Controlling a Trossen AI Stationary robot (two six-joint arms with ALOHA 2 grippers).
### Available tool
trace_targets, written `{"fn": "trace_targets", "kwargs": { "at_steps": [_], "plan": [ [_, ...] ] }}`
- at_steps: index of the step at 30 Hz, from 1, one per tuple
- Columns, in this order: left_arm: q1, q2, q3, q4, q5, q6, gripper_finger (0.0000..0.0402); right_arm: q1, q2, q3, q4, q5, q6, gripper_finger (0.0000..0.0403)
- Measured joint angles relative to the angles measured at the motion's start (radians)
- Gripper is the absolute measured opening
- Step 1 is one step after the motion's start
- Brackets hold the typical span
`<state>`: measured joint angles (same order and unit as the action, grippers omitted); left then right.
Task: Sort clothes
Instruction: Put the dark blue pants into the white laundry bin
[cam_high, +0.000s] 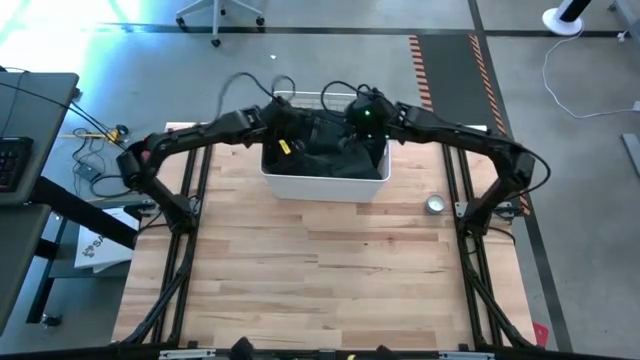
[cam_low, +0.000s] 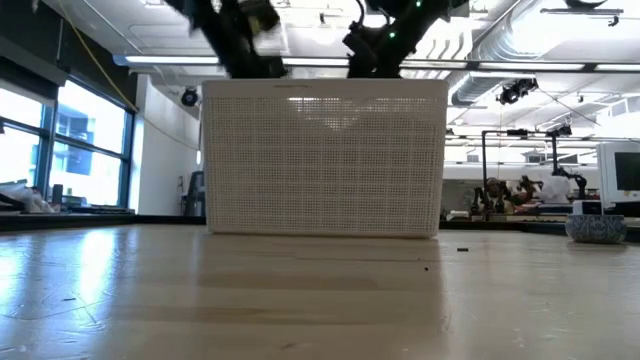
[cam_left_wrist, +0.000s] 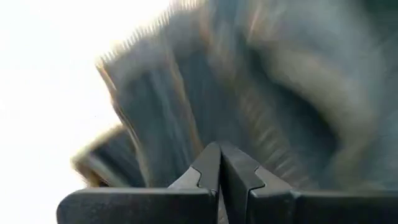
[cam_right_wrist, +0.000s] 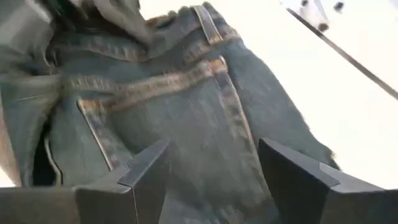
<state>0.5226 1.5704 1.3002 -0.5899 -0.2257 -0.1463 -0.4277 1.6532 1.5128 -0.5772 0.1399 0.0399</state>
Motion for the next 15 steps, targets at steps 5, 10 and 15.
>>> {"fn": "trace_targets", "kwargs": {
  "at_steps": [5,10,15],
  "plan": [
    [-0.033,-0.172,0.06,0.091,0.018,0.0,0.0,-0.028,0.088,-0.06,0.162,-0.079,0.043,0.0238],
    [-0.074,-0.304,0.063,0.097,0.051,-0.028,0.0,-0.052,0.226,-0.06,0.192,-0.07,0.058,0.0238],
    [-0.114,-0.343,0.063,-0.069,-0.032,-0.035,0.0,-0.077,0.311,-0.054,0.123,-0.078,0.078,0.0238]
  ]
}}
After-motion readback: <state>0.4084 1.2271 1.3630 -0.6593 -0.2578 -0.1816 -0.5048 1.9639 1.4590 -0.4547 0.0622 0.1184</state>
